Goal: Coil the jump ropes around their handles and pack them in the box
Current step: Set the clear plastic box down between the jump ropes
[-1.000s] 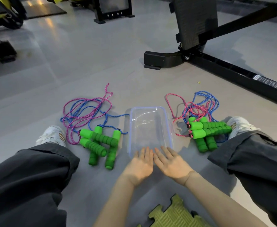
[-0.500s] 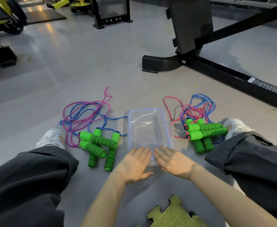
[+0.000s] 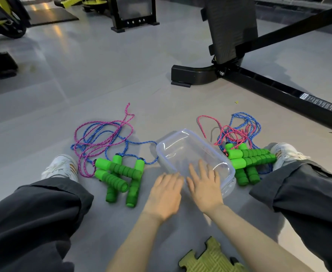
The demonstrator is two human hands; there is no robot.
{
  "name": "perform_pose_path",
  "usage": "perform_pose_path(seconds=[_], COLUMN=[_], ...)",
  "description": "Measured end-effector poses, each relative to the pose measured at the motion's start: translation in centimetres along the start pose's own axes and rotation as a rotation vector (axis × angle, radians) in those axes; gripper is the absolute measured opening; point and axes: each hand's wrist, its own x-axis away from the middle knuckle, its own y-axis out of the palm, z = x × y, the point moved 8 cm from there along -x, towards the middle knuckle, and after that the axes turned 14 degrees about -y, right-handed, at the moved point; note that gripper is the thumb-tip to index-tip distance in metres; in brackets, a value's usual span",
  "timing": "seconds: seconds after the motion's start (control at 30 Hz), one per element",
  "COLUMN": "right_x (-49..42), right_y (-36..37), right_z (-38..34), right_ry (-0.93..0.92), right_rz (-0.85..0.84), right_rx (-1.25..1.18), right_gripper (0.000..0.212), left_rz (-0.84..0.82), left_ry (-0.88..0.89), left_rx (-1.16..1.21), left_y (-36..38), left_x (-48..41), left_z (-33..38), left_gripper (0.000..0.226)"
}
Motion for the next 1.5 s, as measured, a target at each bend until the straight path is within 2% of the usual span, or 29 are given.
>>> perform_pose_path(seconds=[0.07, 0.13, 0.23, 0.33, 0.4, 0.43, 0.5, 0.53, 0.67, 0.8, 0.83, 0.9, 0.93, 0.97, 1.07, 1.3, 1.37, 1.4, 1.47, 1.5], right_x=[0.1, 0.3, 0.3, -0.6, -1.2, -1.4, -1.4, -1.3, 0.3, 2.4, 2.5, 2.5, 2.5, 2.5, 2.4, 2.7, 3.0, 3.0, 2.4, 2.1], right_y=[-0.1, -0.4, -0.5, -1.1, -1.5, -1.6, -2.0, -2.1, -2.3, -1.1, -1.2, -1.9, -2.0, -2.3, -2.3, -2.5, -2.6, -2.7, -2.1, -2.3], right_z=[0.4, 0.2, -0.6, -0.5, 0.3, 0.7, 1.5, 1.9, 2.4, 1.1, 1.0, 0.7, 0.6, 0.5, 0.0, 0.1, 0.0, 0.0, 0.6, 0.7], right_ry=[-0.074, -0.232, -0.503, -0.646, -0.657, -0.657, -0.636, -0.617, -0.569, -0.718, -0.714, -0.72, -0.723, -0.728, -0.721, -0.752, -0.78, -0.793, -0.778, -0.751], right_rz=[0.093, 0.16, 0.147, 0.135, 0.079, 0.051, 0.01, -0.006, 0.06, 0.173, 0.21, 0.333, 0.374, 0.401, 0.447, 0.447, 0.416, 0.393, 0.257, 0.206], right_rx=[0.006, 0.013, 0.09, 0.167, 0.193, 0.202, 0.211, 0.202, 0.234, 0.314, 0.324, 0.352, 0.364, 0.365, 0.375, 0.364, 0.331, 0.323, 0.302, 0.293], right_gripper=[0.062, 0.053, 0.051, 0.056, 0.059, 0.06, 0.058, 0.058, 0.067, 0.066, 0.059, 0.028, 0.013, 0.013, 0.019, 0.032, 0.017, 0.019, 0.055, 0.061], left_rz=[0.087, 0.141, 0.079, 0.051, 0.075, 0.091, 0.147, 0.144, 0.096, 0.132, 0.189, 0.266, 0.28, 0.292, 0.292, 0.231, 0.239, 0.236, 0.263, 0.263], left_ry=[-0.004, 0.033, 0.058, 0.035, 0.047, 0.069, 0.105, 0.091, 0.064, 0.106, 0.113, 0.111, 0.118, 0.136, 0.153, 0.299, 0.321, 0.321, 0.329, 0.326], left_rx=[-0.05, -0.138, -0.232, -0.213, -0.207, -0.219, -0.216, -0.208, -0.209, -0.29, -0.3, -0.28, -0.28, -0.282, -0.299, -0.535, -0.538, -0.54, -0.514, -0.477], left_y=[-0.3, -0.2, 0.9, 1.7, 1.8, 1.7, 1.9, 2.0, 3.4, 3.8, 3.7, 3.2, 3.3, 3.4, 3.6, 3.8, 4.0, 4.1, 3.7, 3.4], left_x=[-0.2, -0.2, 0.5, 1.2, 1.1, 1.0, 0.4, 0.0, -0.8, -0.7, -0.6, -0.7, -0.7, -0.7, -0.8, -0.6, -0.3, -0.2, -0.1, -0.2], left_z=[-2.3, -3.6, -4.1, -4.2, -3.9, -3.3, -1.9, -1.4, 0.3, 1.9, 2.1, 2.1, 2.1, 2.1, 2.3, 2.7, 2.6, 2.6, 2.6, 2.6], left_gripper=[0.049, 0.056, 0.083, 0.09, 0.086, 0.077, 0.043, 0.035, 0.037, 0.044, 0.044, 0.046, 0.038, 0.03, 0.025, 0.049, 0.05, 0.049, 0.049, 0.048])
